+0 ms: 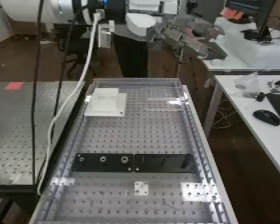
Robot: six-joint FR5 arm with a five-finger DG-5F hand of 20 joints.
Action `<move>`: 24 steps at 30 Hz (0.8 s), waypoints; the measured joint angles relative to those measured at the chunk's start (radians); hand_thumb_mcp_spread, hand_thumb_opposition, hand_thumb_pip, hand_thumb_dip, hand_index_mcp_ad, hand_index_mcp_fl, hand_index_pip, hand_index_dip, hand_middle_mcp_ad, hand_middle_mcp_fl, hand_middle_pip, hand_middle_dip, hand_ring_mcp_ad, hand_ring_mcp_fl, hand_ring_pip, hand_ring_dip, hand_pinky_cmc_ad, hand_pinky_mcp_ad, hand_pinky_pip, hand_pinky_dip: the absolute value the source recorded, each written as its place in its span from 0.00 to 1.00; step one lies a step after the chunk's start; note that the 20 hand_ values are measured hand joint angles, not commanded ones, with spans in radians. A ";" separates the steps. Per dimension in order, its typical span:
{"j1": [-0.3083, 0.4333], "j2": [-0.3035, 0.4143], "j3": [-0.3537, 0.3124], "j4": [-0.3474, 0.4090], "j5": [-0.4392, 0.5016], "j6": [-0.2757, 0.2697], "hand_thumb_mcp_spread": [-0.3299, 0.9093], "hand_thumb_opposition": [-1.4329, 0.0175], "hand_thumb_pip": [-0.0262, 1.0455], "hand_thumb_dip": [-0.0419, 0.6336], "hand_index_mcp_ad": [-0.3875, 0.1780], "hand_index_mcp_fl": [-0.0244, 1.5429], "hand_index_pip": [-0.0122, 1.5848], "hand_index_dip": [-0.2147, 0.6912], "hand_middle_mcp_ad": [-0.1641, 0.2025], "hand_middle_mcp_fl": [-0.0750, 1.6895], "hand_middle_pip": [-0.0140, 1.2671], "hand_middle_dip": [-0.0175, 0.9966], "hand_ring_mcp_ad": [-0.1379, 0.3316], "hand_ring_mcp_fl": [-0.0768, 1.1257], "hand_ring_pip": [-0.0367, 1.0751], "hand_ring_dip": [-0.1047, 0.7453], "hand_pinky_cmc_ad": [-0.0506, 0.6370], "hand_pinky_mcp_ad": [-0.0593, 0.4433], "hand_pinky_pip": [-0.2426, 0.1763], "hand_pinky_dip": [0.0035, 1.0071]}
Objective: Grab the chopstick and place it in the clear container
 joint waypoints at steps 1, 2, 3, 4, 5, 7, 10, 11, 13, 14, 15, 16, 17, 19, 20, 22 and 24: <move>0.000 -0.001 0.000 0.000 0.007 0.001 0.49 0.50 0.31 0.17 0.35 0.27 0.04 0.45 0.52 0.18 0.12 0.23 0.54 0.08 0.13 0.28 0.81 0.90 0.47 0.18; 0.000 -0.002 0.001 -0.001 0.010 0.002 0.49 0.50 0.31 0.17 0.35 0.27 0.04 0.45 0.52 0.18 0.12 0.23 0.54 0.08 0.13 0.28 0.81 0.90 0.47 0.18; 0.000 -0.003 0.002 -0.001 0.008 0.003 0.49 0.50 0.31 0.17 0.35 0.27 0.04 0.45 0.52 0.18 0.12 0.23 0.54 0.08 0.13 0.28 0.81 0.90 0.47 0.18; 0.000 -0.004 0.002 -0.001 0.004 0.004 0.49 0.50 0.31 0.17 0.35 0.27 0.04 0.45 0.52 0.18 0.12 0.23 0.54 0.08 0.13 0.28 0.81 0.90 0.47 0.18; 0.000 -0.004 0.002 0.001 0.000 0.004 0.49 0.50 0.31 0.17 0.35 0.27 0.04 0.45 0.51 0.18 0.12 0.23 0.54 0.08 0.13 0.28 0.81 0.90 0.47 0.18; 0.000 -0.004 0.002 0.002 0.001 0.004 0.49 0.50 0.31 0.17 0.35 0.27 0.04 0.45 0.52 0.18 0.12 0.23 0.54 0.08 0.13 0.28 0.81 0.90 0.47 0.18; -0.001 -0.004 0.002 0.005 -0.005 0.004 0.49 0.50 0.31 0.17 0.35 0.27 0.04 0.45 0.52 0.18 0.12 0.23 0.54 0.08 0.13 0.28 0.81 0.90 0.47 0.18; -0.001 -0.004 0.002 0.005 -0.009 0.005 0.49 0.50 0.31 0.17 0.35 0.27 0.04 0.45 0.52 0.18 0.12 0.23 0.54 0.08 0.13 0.28 0.81 0.90 0.47 0.18; -0.002 -0.003 0.001 0.007 -0.009 0.005 0.49 0.50 0.31 0.17 0.35 0.27 0.04 0.45 0.52 0.18 0.12 0.23 0.54 0.08 0.13 0.28 0.81 0.90 0.47 0.18; -0.002 -0.003 0.001 0.007 -0.011 0.005 0.49 0.50 0.31 0.17 0.35 0.27 0.04 0.45 0.52 0.18 0.12 0.23 0.54 0.08 0.13 0.28 0.81 0.90 0.47 0.18; -0.002 -0.003 0.001 0.008 -0.014 0.005 0.49 0.50 0.31 0.17 0.35 0.27 0.04 0.45 0.52 0.18 0.12 0.23 0.54 0.08 0.13 0.28 0.81 0.90 0.47 0.18; -0.002 -0.003 0.000 0.008 -0.015 0.005 0.49 0.50 0.31 0.17 0.35 0.27 0.04 0.45 0.51 0.18 0.12 0.23 0.54 0.08 0.13 0.28 0.81 0.90 0.47 0.18; -0.002 -0.003 0.000 0.009 -0.014 0.006 0.49 0.50 0.31 0.17 0.35 0.27 0.04 0.45 0.52 0.18 0.12 0.23 0.54 0.08 0.13 0.28 0.81 0.90 0.47 0.18; -0.002 -0.003 -0.001 0.010 -0.013 0.007 0.49 0.50 0.31 0.17 0.35 0.27 0.04 0.45 0.52 0.18 0.12 0.23 0.54 0.08 0.13 0.28 0.81 0.90 0.47 0.18; -0.002 -0.003 -0.001 0.011 -0.015 0.007 0.49 0.50 0.31 0.17 0.35 0.27 0.04 0.45 0.52 0.18 0.12 0.23 0.54 0.08 0.13 0.28 0.81 0.90 0.47 0.18; -0.002 -0.003 -0.002 0.012 -0.019 0.008 0.49 0.50 0.31 0.17 0.35 0.27 0.04 0.45 0.52 0.18 0.12 0.23 0.54 0.08 0.13 0.28 0.81 0.91 0.47 0.18; -0.003 -0.003 -0.002 0.014 -0.033 0.009 0.50 0.50 0.31 0.17 0.35 0.27 0.04 0.45 0.52 0.18 0.12 0.23 0.54 0.08 0.13 0.28 0.81 0.90 0.47 0.18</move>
